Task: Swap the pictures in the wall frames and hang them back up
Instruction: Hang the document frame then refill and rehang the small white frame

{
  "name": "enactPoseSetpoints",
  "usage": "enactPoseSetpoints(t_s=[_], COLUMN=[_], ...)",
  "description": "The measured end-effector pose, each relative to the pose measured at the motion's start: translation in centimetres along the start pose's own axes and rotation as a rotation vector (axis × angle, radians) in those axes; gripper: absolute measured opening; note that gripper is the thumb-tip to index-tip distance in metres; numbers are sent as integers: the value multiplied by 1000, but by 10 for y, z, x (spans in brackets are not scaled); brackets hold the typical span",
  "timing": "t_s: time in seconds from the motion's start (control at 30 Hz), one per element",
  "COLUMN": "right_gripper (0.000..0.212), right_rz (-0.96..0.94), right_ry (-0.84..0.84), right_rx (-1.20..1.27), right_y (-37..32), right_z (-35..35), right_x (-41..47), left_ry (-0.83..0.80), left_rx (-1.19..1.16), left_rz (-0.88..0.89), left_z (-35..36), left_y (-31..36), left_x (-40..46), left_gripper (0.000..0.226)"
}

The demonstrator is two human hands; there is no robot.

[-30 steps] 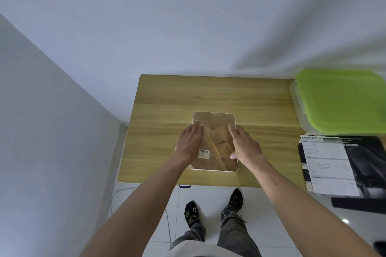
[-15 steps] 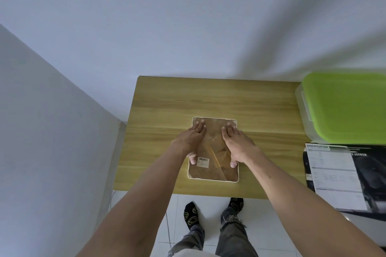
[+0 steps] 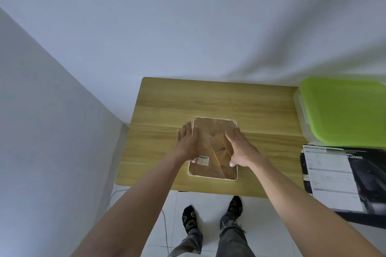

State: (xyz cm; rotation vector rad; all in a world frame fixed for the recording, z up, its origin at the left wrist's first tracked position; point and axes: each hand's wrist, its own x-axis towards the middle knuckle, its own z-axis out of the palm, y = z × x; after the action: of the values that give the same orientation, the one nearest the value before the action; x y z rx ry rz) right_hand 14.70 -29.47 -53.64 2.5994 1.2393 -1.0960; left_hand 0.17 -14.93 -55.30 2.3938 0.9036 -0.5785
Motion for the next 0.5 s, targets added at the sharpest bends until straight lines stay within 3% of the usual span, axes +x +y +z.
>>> enactPoseSetpoints(t_s=[0.13,0.2,0.3,0.4,0.5], right_gripper=[76,57,49,48,44], right_rz=[143,188,257,282,248], right_ry=[158,254,266,313,383], right_rx=[497,690,953,1097,1157], right_y=[-5,-11,-18,-16,-15], right_z=[21,26,24,16,3], right_x=[-14,-20,-29,-38,-48], left_ry=[182,213,267,338,304], left_rx=[-551,-819,-1016,-1111,-1191], left_rz=[-134,-234,-360,-370,-311], left_z=[17,18,10,-4,-18], left_y=[3,10,17,17,18], left_x=[-23,-30,-36,-41,-46], left_gripper=[59,51,56,29,27])
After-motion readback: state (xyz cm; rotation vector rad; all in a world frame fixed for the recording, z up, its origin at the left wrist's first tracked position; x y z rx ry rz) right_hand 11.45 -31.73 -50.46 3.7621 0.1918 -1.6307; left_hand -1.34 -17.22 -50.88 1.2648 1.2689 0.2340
